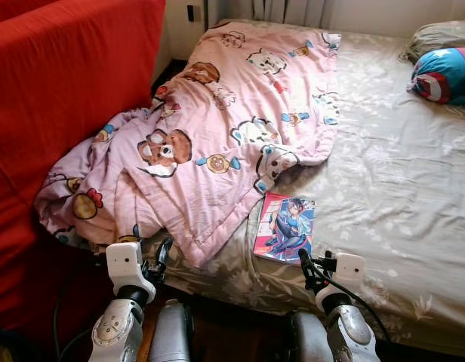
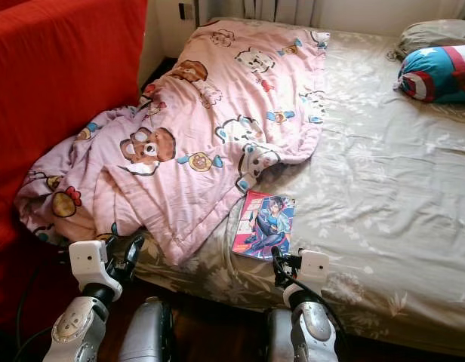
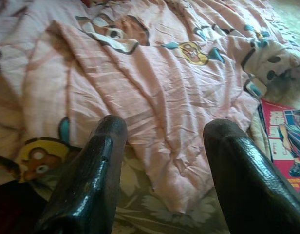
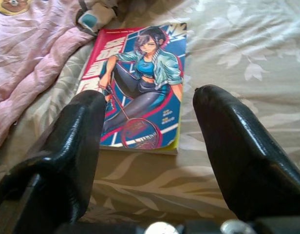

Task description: Clean up the room

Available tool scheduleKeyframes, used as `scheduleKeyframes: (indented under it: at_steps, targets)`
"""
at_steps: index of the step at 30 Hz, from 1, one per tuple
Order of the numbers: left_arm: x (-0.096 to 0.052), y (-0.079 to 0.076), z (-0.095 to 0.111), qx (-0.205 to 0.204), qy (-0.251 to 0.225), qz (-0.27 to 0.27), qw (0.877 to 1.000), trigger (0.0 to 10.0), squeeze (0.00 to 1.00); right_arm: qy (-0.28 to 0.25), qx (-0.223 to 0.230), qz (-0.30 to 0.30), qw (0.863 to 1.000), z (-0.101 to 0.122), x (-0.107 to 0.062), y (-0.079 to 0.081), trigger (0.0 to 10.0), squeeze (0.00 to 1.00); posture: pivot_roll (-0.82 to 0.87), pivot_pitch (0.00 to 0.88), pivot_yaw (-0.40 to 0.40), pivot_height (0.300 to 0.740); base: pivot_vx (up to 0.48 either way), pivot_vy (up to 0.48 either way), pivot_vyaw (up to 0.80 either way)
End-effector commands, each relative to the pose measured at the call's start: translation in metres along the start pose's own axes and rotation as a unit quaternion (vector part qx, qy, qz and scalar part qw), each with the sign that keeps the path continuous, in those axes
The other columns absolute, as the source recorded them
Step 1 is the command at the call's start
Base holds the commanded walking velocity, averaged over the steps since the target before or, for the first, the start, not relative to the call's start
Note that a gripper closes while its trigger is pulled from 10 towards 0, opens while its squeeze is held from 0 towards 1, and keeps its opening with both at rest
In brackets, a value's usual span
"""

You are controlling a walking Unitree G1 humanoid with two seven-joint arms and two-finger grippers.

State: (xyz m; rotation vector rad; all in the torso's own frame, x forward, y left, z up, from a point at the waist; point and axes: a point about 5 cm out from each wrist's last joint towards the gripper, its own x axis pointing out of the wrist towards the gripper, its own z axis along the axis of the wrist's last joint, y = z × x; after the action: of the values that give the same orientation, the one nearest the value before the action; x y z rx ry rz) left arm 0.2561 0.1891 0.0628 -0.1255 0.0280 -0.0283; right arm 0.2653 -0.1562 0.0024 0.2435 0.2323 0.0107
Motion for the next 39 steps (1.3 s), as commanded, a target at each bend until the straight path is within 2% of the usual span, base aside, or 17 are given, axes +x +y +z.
scheduleKeyframes:
  at_steps: [1,11,34,39]
  targets:
    - [-0.002,0.0,-0.003,-0.003,0.009,0.0,1.0,10.0,0.0,0.015,0.005,0.002,1.0,-0.006,-0.003,0.0,10.0,0.0,0.03,0.202,-0.005,0.611,0.0,0.0,0.0]
    - [-0.004,0.004,-0.001,0.001,0.005,0.006,1.0,10.0,0.0,0.041,0.004,0.015,0.999,-0.017,-0.006,0.004,10.0,0.0,0.03,0.211,0.002,0.611,0.0,0.0,0.0]
    - [-0.003,0.003,0.002,0.006,0.002,0.002,1.0,10.0,0.0,0.047,0.002,0.029,0.998,-0.019,-0.005,0.007,10.0,0.0,0.04,0.221,0.01,0.611,0.315,0.0,0.0]
    - [-0.003,0.003,0.003,0.007,-0.001,0.003,1.0,10.0,0.0,0.048,-0.004,0.033,0.998,-0.019,-0.004,0.008,10.0,0.0,0.04,0.22,0.009,0.611,0.0,0.0,0.0]
